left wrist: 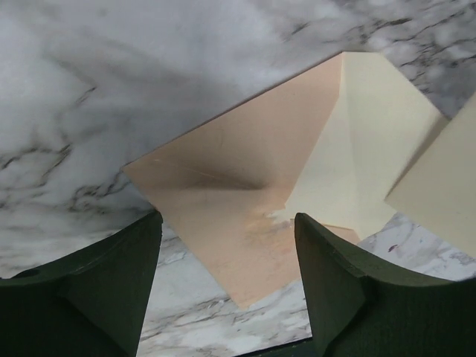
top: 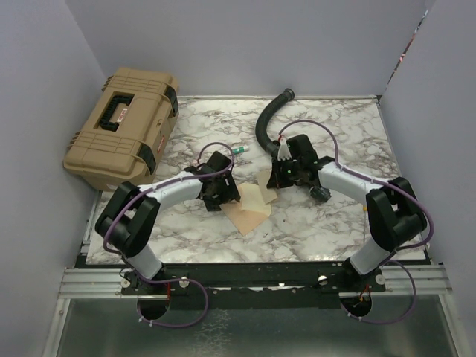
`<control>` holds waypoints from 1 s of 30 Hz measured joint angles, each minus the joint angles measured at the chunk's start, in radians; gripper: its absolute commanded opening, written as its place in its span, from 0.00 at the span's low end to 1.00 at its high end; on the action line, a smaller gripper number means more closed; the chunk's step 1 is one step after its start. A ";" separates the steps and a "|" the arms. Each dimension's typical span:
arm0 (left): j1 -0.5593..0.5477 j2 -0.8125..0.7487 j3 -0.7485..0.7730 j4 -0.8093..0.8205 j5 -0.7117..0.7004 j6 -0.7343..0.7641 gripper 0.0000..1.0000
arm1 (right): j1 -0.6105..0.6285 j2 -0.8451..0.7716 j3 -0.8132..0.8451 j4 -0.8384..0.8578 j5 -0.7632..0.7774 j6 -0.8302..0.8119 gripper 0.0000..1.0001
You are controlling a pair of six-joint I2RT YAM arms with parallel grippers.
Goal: Place the letter into the envelope and seal it
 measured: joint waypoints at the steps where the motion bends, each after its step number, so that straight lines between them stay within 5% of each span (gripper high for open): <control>1: 0.000 0.021 0.022 0.006 0.007 0.011 0.73 | 0.000 0.001 -0.002 0.002 0.019 -0.006 0.01; 13: 0.010 0.184 0.200 0.060 0.076 0.157 0.72 | 0.000 -0.067 -0.209 0.030 0.101 0.129 0.01; 22: 0.011 0.106 0.103 0.082 0.077 0.174 0.70 | 0.000 -0.101 -0.215 0.029 0.095 0.309 0.01; 30: 0.009 0.039 0.014 0.079 0.092 0.163 0.52 | 0.000 -0.062 -0.215 0.067 0.042 0.349 0.01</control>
